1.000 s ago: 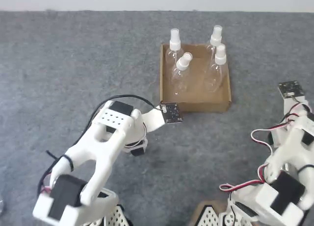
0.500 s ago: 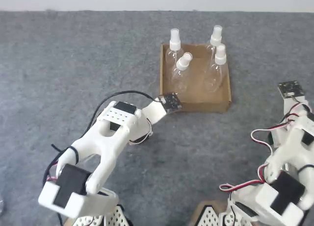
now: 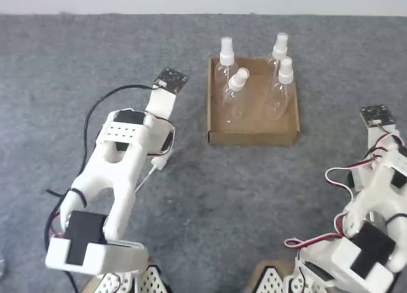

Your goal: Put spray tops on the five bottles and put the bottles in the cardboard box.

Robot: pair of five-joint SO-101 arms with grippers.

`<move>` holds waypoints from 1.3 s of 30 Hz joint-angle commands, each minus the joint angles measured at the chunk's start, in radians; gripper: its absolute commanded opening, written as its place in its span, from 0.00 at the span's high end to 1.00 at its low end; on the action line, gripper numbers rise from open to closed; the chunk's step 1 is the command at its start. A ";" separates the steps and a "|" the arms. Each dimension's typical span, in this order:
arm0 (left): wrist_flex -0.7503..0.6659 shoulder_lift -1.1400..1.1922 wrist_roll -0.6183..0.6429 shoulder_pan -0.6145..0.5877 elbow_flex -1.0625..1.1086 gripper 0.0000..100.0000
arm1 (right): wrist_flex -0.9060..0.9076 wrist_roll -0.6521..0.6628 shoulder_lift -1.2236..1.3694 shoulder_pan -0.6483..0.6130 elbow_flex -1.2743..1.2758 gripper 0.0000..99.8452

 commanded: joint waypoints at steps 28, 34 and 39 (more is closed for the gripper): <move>0.060 -0.064 0.000 0.044 -0.105 0.99 | -0.015 0.044 -0.002 0.005 -0.028 0.99; 0.150 -0.413 0.138 0.038 -0.101 0.99 | -0.012 0.044 -0.010 0.005 -0.028 0.99; 0.219 -0.649 0.249 0.038 -0.088 0.99 | -0.010 0.044 -0.004 0.008 -0.028 0.99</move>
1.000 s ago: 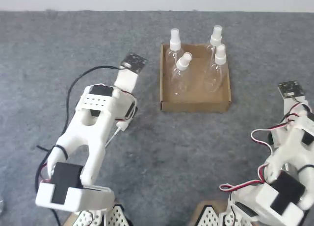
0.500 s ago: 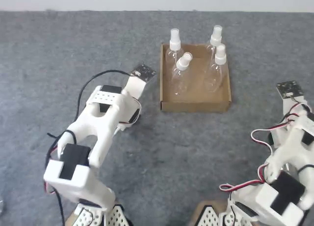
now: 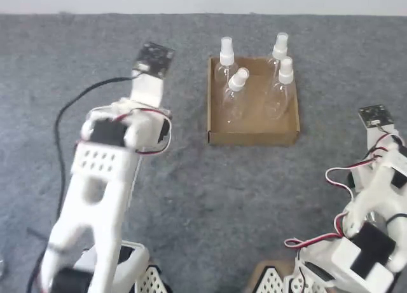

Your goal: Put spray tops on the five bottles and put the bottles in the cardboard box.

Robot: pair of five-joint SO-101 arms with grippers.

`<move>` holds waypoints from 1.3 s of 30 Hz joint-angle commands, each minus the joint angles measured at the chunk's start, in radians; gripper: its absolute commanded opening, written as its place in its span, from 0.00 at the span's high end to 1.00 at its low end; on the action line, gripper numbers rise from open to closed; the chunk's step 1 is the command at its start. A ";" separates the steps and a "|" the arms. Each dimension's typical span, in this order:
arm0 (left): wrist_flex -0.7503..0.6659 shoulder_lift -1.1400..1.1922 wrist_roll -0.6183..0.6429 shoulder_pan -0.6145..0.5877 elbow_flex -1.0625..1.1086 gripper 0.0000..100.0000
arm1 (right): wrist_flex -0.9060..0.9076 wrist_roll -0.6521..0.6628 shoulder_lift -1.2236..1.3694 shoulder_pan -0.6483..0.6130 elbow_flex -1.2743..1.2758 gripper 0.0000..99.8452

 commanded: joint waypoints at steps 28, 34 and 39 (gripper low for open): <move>-0.175 -0.595 0.097 -0.002 0.433 0.99 | 0.298 0.005 0.166 -0.004 -0.404 0.76; -0.178 -0.595 0.097 -0.002 0.443 0.99 | 0.280 0.005 0.294 0.018 -0.457 0.76; -0.180 -0.595 0.097 -0.002 0.443 0.99 | 0.280 0.005 0.344 0.030 -0.479 0.78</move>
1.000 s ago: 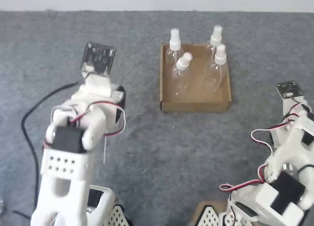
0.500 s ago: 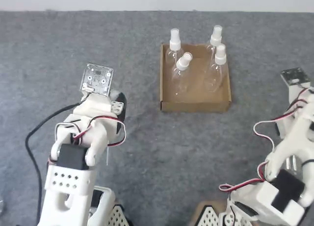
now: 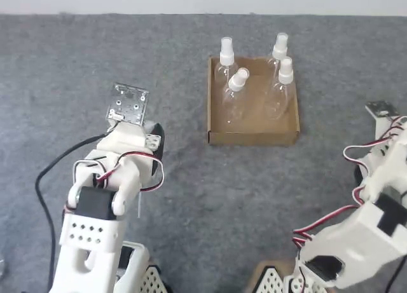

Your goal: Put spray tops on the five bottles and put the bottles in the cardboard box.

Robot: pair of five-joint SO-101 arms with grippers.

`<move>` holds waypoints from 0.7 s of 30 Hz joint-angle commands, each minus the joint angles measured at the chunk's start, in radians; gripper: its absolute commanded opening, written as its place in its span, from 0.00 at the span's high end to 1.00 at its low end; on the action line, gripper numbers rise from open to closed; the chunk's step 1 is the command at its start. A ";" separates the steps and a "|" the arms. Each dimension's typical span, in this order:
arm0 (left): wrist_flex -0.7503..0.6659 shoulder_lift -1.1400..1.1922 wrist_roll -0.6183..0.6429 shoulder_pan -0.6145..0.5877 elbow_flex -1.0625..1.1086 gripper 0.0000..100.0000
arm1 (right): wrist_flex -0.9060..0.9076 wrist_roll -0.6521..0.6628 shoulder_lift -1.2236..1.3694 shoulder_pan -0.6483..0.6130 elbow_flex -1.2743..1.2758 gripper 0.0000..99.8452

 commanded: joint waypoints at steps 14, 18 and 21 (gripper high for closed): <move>-0.026 -0.028 0.011 -0.002 -0.036 0.99 | 0.081 0.000 -0.097 -0.016 -0.123 0.99; -0.020 -0.028 0.012 -0.002 -0.091 0.99 | 0.159 -0.091 -0.305 -0.102 -0.121 0.99; -0.018 -0.028 0.012 -0.002 -0.150 0.99 | 0.193 -0.166 -0.493 -0.200 -0.089 0.99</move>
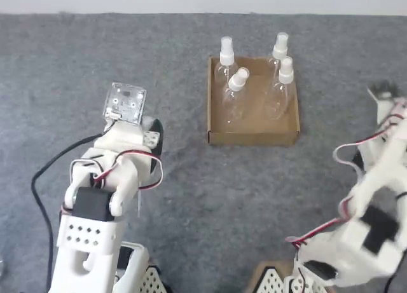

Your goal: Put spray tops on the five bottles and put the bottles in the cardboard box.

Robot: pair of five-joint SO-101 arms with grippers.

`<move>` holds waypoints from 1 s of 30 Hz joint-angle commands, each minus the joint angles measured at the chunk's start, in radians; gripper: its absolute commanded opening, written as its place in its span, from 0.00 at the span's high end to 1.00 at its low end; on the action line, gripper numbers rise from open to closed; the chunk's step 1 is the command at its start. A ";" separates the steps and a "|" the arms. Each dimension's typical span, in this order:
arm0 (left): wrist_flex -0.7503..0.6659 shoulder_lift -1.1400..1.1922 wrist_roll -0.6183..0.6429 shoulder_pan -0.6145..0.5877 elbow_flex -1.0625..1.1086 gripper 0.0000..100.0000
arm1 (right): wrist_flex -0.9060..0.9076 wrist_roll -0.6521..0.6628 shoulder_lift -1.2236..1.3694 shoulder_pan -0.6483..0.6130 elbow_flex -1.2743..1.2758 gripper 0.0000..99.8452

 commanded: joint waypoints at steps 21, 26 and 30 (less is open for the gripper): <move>0.163 -0.028 0.014 -0.203 -0.785 0.99 | -0.466 -0.434 -0.885 -1.331 0.578 0.99; 0.169 -0.028 0.034 -0.198 -0.852 0.99 | -0.565 -0.434 -0.906 -1.414 0.694 0.99; 0.164 -0.028 0.166 -0.196 -0.868 0.99 | -0.593 -0.443 -0.967 -1.437 0.744 0.99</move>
